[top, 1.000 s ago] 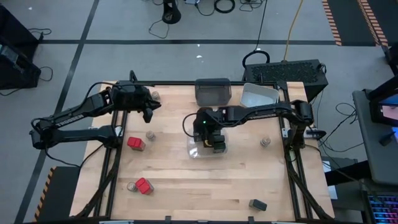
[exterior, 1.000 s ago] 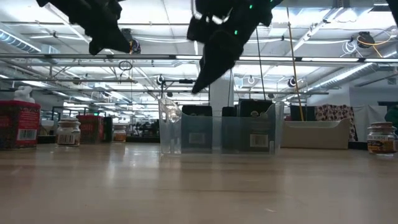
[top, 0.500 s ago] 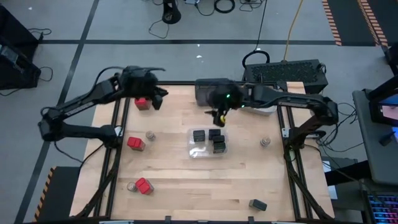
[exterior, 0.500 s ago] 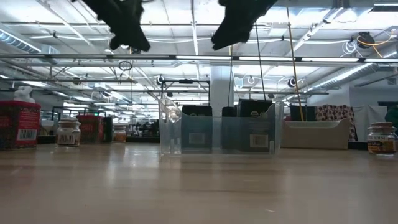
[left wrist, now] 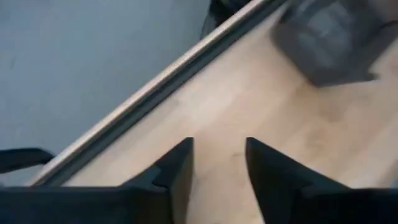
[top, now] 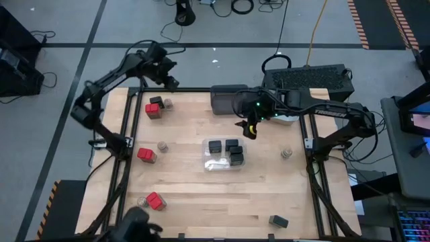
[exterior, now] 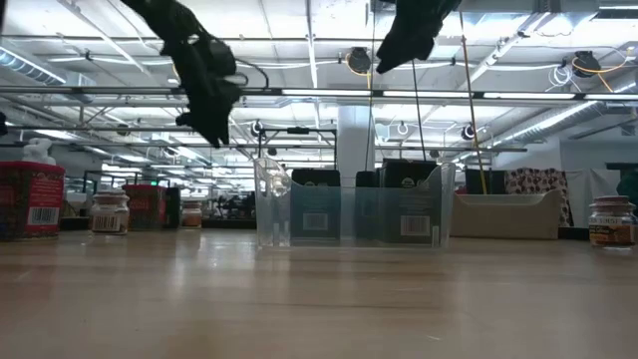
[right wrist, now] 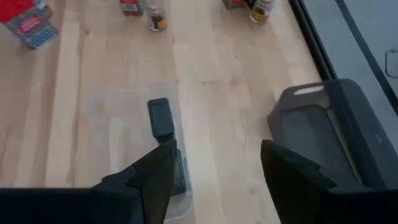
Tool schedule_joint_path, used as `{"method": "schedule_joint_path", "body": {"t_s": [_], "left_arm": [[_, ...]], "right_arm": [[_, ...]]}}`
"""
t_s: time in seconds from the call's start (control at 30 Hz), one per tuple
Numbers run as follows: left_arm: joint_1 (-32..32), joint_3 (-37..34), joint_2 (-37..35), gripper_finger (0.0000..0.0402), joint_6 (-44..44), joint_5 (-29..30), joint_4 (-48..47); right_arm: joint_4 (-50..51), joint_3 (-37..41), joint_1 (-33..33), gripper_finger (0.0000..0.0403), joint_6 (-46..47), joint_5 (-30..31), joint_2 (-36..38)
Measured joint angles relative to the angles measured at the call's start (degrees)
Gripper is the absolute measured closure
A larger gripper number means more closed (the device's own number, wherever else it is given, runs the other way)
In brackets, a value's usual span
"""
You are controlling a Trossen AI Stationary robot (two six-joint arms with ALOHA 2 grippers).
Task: Sort spices by type
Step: Put the black seasoning can into the transparent bin
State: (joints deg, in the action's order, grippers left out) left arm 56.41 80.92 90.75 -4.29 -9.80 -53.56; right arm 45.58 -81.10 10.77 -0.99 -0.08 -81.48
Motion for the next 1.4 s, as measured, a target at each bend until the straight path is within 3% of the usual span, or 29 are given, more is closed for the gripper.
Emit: {"method": "schedule_joint_path", "body": {"t_s": [0.17,0.3,0.5,0.67,0.8,1.17,1.4], "left_arm": [[1.0,1.9,4.2,0.0165,-5.5,5.8,-4.6],[-0.1,2.0,4.4,0.0136,-12.5,6.5,-12.0],[-1.4,2.0,4.5,0.0132,-16.2,14.3,-16.9],[-1.2,2.0,4.5,0.0132,-16.2,14.3,-18.1],[-0.2,0.3,4.5,0.0132,-17.6,11.1,-16.5],[-0.3,-6.4,4.5,0.0132,-19.0,16.1,-11.9],[0.1,-10.9,4.5,0.0132,-18.7,15.4,-7.9]], "right_arm": [[1.6,0.0,-0.8,0.0188,-0.3,0.0,0.1],[3.2,0.0,-0.8,0.0188,-1.0,0.0,0.1],[2.5,0.0,-0.6,0.0188,-3.6,0.0,0.1],[2.1,0.0,0.2,0.0188,-4.6,0.1,0.1],[1.3,0.0,0.5,0.0188,-4.5,0.1,0.1],[1.3,0.0,0.5,0.0188,-4.4,0.1,0.1],[1.3,0.0,0.5,0.0188,-3.8,0.1,0.0]]}}
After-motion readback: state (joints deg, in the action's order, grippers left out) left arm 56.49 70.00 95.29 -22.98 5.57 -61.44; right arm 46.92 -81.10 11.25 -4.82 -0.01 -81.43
